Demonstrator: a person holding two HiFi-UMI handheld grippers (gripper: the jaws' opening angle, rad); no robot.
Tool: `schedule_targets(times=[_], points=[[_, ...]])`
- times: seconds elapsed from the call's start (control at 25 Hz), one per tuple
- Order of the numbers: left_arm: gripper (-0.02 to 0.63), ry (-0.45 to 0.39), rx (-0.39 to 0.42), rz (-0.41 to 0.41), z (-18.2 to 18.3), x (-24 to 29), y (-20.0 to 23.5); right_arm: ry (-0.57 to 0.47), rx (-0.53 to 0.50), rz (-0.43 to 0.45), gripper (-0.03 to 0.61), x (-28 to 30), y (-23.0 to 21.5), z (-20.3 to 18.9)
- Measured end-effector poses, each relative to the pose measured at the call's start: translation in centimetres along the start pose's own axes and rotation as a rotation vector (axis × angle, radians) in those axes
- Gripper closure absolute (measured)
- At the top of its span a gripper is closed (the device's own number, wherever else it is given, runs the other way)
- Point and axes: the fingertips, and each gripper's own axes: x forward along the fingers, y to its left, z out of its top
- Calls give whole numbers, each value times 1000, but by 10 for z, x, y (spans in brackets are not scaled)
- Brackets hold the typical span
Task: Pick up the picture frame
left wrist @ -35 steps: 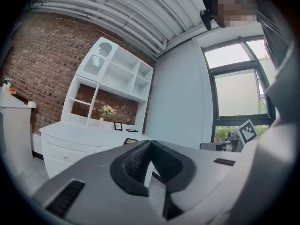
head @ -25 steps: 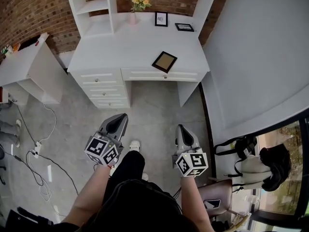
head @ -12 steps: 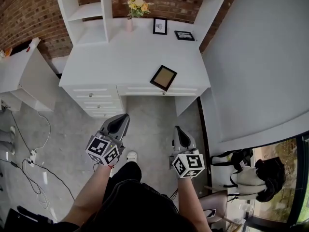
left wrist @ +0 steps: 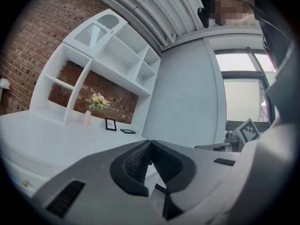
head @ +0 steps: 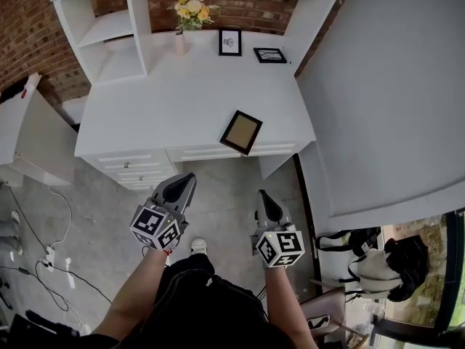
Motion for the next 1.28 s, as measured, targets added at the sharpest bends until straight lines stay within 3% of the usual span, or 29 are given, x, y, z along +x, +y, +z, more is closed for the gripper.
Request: schedule_targets(times=[0.24, 0.72, 1.28], points=[[611, 16, -2, -52, -4, 27, 20, 7, 10, -31, 575, 30, -6, -3], [611, 60, -34, -79, -25, 47, 27, 53, 48, -49, 575, 55, -16, -18], [611, 50, -37, 44, -37, 88, 42, 140, 38, 16, 574, 100, -51, -30]])
